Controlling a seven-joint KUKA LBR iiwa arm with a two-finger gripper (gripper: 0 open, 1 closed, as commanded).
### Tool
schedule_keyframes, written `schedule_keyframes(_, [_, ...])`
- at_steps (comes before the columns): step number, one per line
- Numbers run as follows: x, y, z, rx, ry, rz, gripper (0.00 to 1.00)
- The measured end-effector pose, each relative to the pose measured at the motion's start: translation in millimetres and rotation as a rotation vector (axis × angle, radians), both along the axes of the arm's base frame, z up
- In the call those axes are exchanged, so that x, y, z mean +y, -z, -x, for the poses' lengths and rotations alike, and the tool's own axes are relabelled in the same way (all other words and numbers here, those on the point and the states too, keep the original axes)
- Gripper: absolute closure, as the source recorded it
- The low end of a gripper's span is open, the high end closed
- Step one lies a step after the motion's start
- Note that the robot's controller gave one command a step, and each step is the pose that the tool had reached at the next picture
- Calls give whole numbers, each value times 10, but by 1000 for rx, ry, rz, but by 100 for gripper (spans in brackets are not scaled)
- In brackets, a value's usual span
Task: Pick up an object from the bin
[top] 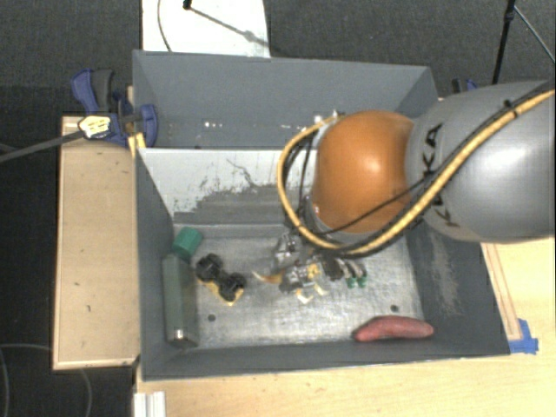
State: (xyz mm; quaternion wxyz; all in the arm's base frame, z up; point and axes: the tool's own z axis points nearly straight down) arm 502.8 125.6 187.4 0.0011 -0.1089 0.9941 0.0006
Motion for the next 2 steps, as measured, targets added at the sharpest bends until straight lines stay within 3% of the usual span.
schedule_keyframes(1, [107,-46,60,0,5,1,100])
schedule_keyframes(2, [-31,-570,-303,3,-173,1,100])
